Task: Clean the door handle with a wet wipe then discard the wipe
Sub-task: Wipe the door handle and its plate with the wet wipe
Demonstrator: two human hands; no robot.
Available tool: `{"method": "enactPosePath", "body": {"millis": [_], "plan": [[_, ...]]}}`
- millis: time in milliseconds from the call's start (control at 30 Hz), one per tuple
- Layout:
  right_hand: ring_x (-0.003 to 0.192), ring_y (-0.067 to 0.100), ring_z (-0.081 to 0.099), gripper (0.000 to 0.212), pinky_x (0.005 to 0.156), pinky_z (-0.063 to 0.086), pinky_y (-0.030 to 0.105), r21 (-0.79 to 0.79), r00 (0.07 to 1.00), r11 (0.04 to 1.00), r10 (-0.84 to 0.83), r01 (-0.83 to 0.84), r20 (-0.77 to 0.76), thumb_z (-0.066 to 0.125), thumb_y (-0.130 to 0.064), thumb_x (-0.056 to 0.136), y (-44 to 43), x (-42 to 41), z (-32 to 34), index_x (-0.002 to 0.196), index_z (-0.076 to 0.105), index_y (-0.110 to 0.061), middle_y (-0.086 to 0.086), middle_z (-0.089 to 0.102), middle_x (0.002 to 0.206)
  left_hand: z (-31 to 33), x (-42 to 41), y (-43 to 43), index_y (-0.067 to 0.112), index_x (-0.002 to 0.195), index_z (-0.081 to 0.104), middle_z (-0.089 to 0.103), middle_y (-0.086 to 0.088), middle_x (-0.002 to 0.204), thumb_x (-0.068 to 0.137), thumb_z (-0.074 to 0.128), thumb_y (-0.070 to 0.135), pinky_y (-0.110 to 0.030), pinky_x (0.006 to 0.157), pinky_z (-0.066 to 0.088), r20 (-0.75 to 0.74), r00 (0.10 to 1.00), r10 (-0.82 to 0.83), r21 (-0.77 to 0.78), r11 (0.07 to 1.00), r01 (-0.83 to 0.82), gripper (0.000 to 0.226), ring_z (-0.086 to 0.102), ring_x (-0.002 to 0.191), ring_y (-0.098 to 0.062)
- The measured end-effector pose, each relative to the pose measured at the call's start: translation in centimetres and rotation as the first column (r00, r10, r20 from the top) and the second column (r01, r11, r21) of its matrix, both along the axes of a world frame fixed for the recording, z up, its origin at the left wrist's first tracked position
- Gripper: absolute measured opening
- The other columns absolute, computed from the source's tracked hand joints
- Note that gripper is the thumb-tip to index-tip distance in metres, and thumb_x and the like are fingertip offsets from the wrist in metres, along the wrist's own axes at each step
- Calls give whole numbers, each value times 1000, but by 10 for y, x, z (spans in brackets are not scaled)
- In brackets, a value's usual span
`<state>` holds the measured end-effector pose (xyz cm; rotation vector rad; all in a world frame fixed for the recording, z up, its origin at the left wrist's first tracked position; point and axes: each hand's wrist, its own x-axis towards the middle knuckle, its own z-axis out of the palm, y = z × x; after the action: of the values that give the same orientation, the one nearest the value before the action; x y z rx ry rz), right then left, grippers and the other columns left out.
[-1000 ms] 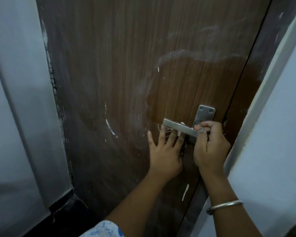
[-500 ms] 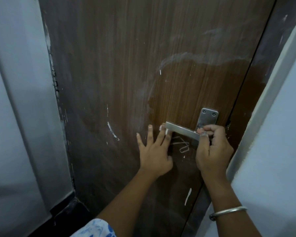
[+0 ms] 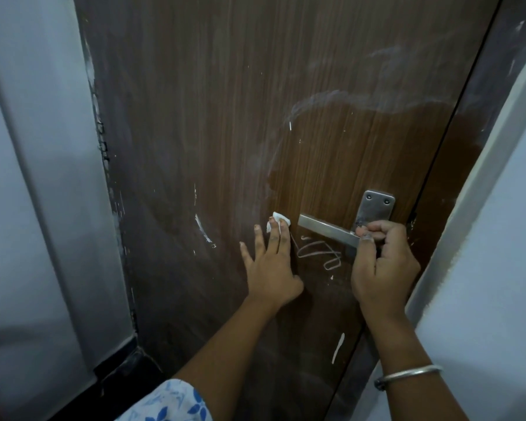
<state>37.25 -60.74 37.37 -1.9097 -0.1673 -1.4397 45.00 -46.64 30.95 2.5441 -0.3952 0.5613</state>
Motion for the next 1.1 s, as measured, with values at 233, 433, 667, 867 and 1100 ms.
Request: {"method": "enactPosePath", "body": {"millis": [233, 433, 667, 867, 1100], "plan": [[80, 20, 62, 15, 65, 47, 22, 8, 1000, 1000, -8, 8, -6, 50, -12, 87, 2, -2, 0, 98, 57, -5, 5, 63, 87, -4, -12, -22, 26, 144, -17, -15, 2, 157, 66, 55, 38, -57, 105, -13, -6, 1000, -8, -75, 997, 7, 107, -21, 141, -30], [80, 18, 61, 15, 66, 44, 16, 0, 1000, 1000, -21, 21, -10, 50, -13, 87, 3, -2, 0, 97, 57, -5, 4, 63, 87, -6, -25, -40, 29, 144, -20, -26, 9, 151, 66, 53, 41, -58, 105, -15, -16, 999, -48, -112, 993, 46, 107, -24, 139, -28], [85, 19, 61, 20, 70, 46, 22, 8, 1000, 1000, 3, -3, -19, 45, -17, 87, 3, -3, 0, 98, 56, -6, 3, 63, 90, -11, -45, -57, 29, 145, -15, -12, 3, 157, 69, 57, 40, -65, 104, -14, 57, 992, -109, 39, 994, 107, 105, -28, 137, -30], [87, 20, 62, 17, 72, 46, 20, 19, 999, 1000, 7, -6, -36, 48, -12, 87, 3, -4, -1, 99, 57, -5, 8, 65, 92, -10, -53, -65, 28, 148, -6, -7, 2, 158, 77, 55, 53, -64, 102, -16, 101, 985, -136, 86, 988, 128, 97, -26, 138, -31], [86, 19, 61, 17, 71, 42, 15, 17, 999, 1000, -1, 2, -38, 47, -12, 86, 5, -4, -1, 98, 57, -5, 9, 64, 91, -9, -47, -51, 22, 149, 12, 13, -6, 157, 74, 59, 56, -70, 104, 0, 167, 977, -134, 288, 954, 82, 94, 1, 142, -39]]}}
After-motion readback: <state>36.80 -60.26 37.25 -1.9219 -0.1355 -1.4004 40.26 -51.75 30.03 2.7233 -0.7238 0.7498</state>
